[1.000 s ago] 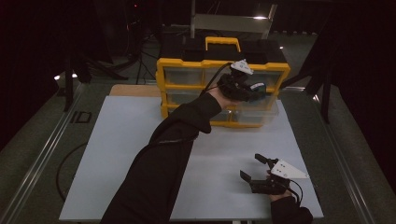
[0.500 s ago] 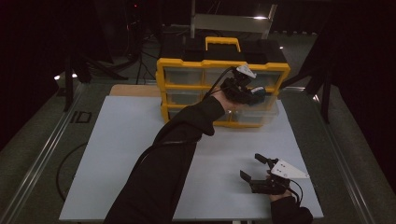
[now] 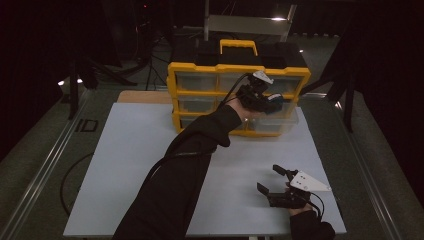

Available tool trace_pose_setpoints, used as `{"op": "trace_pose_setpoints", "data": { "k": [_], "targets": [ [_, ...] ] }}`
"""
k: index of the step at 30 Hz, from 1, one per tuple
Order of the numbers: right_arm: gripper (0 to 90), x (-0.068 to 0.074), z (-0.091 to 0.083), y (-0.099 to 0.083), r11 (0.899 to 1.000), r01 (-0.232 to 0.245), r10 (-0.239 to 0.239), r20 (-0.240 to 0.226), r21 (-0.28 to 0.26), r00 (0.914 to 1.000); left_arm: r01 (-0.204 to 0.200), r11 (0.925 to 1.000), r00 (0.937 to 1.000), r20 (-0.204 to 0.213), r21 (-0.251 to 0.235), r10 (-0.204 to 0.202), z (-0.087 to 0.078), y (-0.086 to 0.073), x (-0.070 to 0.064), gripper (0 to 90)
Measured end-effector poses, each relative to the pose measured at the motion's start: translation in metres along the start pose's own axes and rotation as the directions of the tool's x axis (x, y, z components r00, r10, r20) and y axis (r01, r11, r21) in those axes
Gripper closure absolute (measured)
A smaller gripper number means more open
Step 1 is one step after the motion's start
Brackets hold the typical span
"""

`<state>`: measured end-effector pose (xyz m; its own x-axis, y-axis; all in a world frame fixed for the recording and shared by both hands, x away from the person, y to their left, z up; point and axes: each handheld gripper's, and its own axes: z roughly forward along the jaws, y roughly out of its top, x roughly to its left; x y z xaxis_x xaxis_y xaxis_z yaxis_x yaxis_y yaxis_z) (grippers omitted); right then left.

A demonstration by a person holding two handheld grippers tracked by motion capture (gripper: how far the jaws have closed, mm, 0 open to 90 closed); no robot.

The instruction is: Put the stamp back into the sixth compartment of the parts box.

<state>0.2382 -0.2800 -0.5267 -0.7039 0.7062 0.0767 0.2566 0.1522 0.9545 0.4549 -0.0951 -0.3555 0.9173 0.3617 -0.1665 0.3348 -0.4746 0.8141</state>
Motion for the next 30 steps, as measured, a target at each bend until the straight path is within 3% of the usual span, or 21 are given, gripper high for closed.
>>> {"op": "trace_pose_setpoints", "data": {
  "k": [1,2,3,4,9,20,30],
  "targets": [
    [10.9,0.0,0.0,0.0,1.0,0.001,-0.001,0.0,-0.001,1.0,0.006,1.0,1.0,-0.006,-0.006,-0.006,-0.002,0.0,0.0,51.5],
    [10.9,0.0,0.0,0.0,1.0,0.001,-0.001,0.0,-0.001,1.0,0.016,0.9999,0.9999,0.0,-0.005,-0.016,-0.003,0.0,0.001,51.5],
    [10.9,0.0,0.0,0.0,1.0,0.004,-0.004,0.0,-0.002,1.0,0.022,0.9998,0.9997,0.009,-0.003,-0.022,-0.004,0.0,0.001,41.1],
    [10.9,0.0,0.0,0.0,1.0,0.004,-0.004,0.0,-0.002,1.0,0.021,0.9998,0.9998,0.006,0.003,-0.021,-0.005,0.0,0.001,41.1],
    [10.9,0.0,0.0,0.0,1.0,0.007,-0.007,-0.001,0.003,1.0,0.036,0.9991,0.9993,0.012,0.025,-0.036,-0.009,-0.004,0.001,16.6],
    [10.9,0.0,0.0,0.0,1.0,0.006,-0.006,0.0,0.003,1.0,0.009,0.9996,0.999,0.043,0.026,-0.01,-0.021,-0.012,-0.008,1.3],
    [10.9,0.0,0.001,-0.001,1.0,0.005,-0.005,0.002,0.009,1.0,0.001,0.9999,0.9967,0.081,-0.012,0.0,-0.044,-0.026,-0.007,0.2]
  ]
}}
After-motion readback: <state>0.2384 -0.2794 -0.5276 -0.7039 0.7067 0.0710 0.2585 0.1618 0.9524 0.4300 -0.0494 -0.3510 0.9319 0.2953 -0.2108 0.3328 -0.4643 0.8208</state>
